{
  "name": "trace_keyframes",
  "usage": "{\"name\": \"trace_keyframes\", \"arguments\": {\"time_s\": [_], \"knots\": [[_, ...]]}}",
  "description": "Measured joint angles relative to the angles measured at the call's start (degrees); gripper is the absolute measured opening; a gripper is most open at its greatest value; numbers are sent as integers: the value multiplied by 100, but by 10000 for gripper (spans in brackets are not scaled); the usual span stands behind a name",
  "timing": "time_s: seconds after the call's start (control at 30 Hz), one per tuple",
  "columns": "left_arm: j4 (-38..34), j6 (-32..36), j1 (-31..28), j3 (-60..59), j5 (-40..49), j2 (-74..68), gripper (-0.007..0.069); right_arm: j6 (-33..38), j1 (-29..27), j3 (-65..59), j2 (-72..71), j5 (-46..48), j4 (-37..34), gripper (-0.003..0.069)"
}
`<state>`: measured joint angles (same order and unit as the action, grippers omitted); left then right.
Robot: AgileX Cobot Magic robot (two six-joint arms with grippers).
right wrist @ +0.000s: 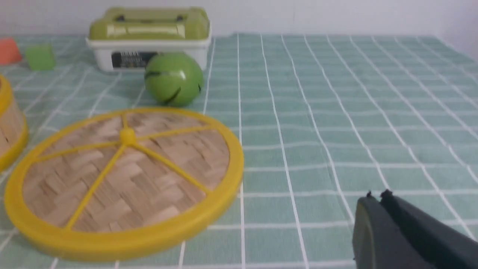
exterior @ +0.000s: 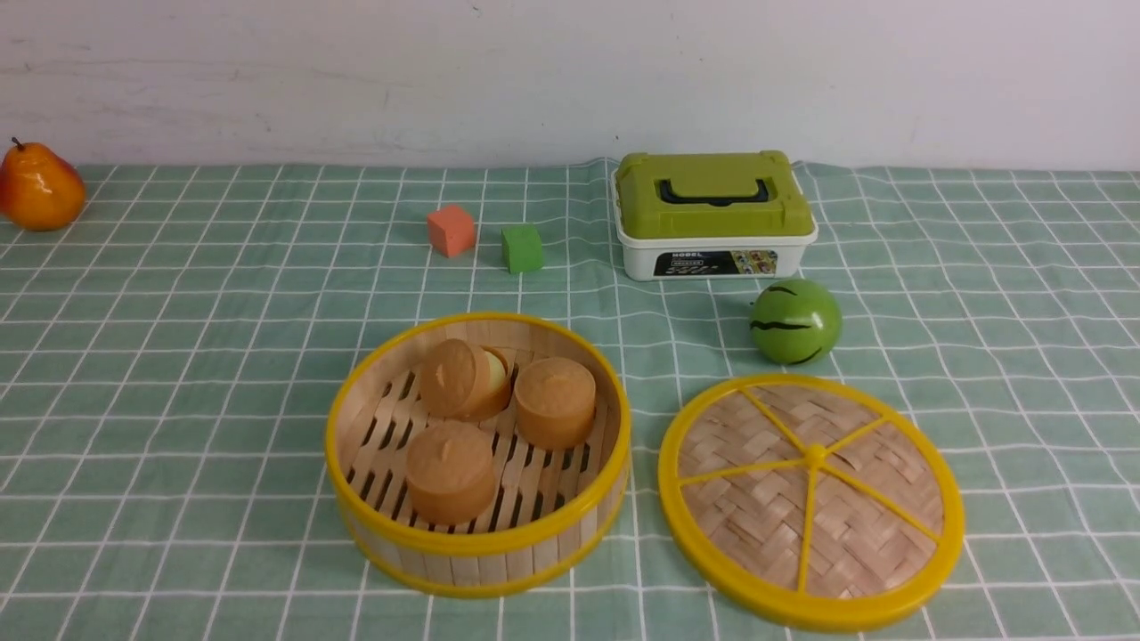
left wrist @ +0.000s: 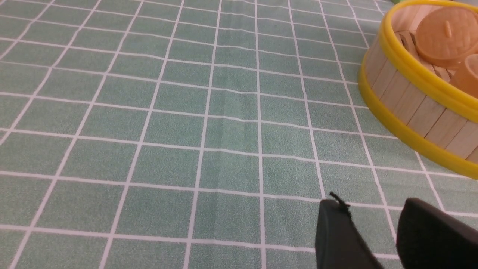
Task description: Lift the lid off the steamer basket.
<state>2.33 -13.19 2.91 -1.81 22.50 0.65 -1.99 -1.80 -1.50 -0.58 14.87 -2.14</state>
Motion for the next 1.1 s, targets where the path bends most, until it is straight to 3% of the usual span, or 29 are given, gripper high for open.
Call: {"name": "trace_keyframes", "arguments": {"time_s": [0.27, 1.1], "knots": [[0, 0, 0, 0, 0, 0, 239, -627, -1, 42, 0, 702, 214, -22], [0, 0, 0, 0, 0, 0, 239, -658, -1, 48, 0, 729, 214, -10]]}}
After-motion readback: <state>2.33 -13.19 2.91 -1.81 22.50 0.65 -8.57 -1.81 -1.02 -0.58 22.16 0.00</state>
